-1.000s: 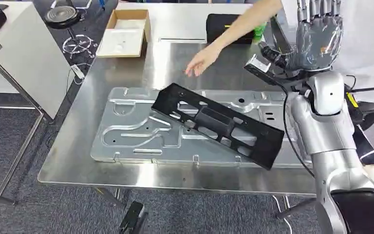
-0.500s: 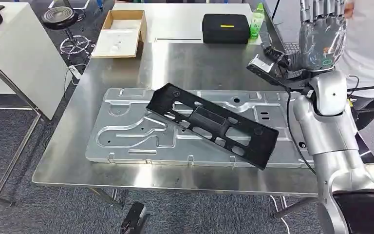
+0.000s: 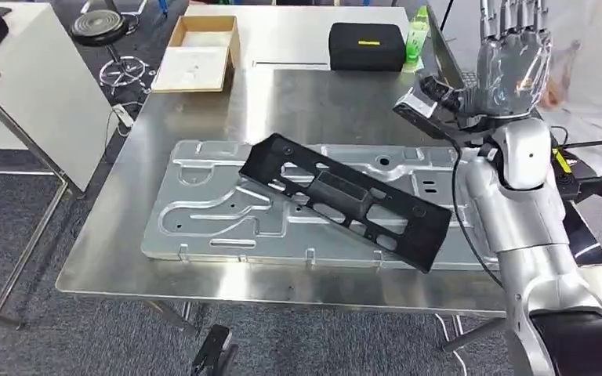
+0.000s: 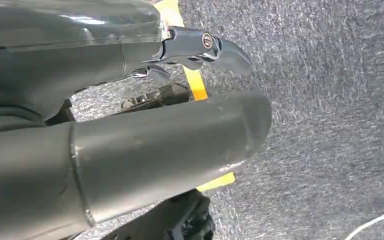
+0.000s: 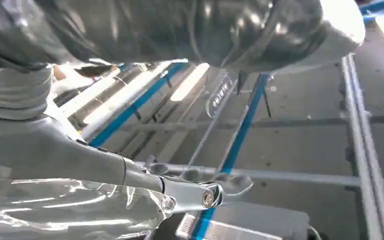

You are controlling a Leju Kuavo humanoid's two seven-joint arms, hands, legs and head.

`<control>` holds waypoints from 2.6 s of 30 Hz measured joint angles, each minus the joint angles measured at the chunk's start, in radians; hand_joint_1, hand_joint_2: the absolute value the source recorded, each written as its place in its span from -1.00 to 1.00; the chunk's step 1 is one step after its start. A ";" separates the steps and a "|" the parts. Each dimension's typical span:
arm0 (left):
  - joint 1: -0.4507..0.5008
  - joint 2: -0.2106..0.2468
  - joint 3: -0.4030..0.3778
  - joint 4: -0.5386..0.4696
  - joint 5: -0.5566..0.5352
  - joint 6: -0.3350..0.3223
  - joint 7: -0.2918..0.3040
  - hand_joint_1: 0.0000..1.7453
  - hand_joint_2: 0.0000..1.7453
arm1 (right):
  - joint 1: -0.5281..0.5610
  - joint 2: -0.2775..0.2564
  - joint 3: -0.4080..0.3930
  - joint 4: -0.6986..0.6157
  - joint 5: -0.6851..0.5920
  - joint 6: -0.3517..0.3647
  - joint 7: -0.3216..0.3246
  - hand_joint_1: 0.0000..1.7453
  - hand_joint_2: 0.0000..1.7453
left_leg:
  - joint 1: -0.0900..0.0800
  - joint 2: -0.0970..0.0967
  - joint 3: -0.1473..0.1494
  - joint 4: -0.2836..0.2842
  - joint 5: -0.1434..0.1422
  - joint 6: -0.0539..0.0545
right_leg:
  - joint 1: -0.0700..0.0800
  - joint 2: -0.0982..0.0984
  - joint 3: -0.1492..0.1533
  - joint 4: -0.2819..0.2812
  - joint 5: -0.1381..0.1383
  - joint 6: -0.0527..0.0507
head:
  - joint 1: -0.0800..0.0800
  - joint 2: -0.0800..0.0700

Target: Take the parts from the cabinet and place them on the table.

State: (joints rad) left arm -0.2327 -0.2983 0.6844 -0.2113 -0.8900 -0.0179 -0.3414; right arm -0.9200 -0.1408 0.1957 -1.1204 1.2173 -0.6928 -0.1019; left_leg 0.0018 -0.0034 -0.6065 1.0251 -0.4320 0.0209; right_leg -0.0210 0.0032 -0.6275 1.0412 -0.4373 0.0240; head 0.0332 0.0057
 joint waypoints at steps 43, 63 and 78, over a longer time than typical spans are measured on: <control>0.005 0.012 0.007 0.000 0.008 0.034 -0.027 -1.00 -1.00 | -0.059 -0.006 0.130 -0.064 0.081 0.106 0.005 -1.00 1.00 | 0.007 0.042 -0.032 0.041 0.019 -0.015 | -0.003 -0.080 0.025 -0.009 -0.012 -0.025 | -0.006 0.000; 0.015 0.008 0.007 0.000 -0.010 0.029 -0.010 -1.00 -1.00 | -0.078 -0.007 0.157 -0.033 0.092 0.106 0.019 -1.00 1.00 | 0.008 -0.142 -0.032 -0.009 0.034 -0.002 | 0.003 0.048 0.020 -0.014 -0.007 -0.013 | -0.005 0.000; 0.019 0.032 0.014 0.000 0.012 0.039 -0.029 -1.00 -1.00 | -0.096 0.013 0.179 -0.035 0.092 0.099 0.017 -1.00 1.00 | 0.000 0.038 -0.042 0.000 0.032 0.001 | 0.005 -0.132 0.064 -0.028 -0.034 0.008 | -0.010 0.000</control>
State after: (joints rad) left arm -0.2142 -0.2666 0.6981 -0.2110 -0.8782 0.0206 -0.3700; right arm -1.0160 -0.1278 0.3750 -1.1551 1.3088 -0.5936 -0.0851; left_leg 0.0021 0.0342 -0.6484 1.0255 -0.3996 0.0220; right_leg -0.0161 -0.1291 -0.5633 1.0134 -0.4713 0.0316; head 0.0233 0.0057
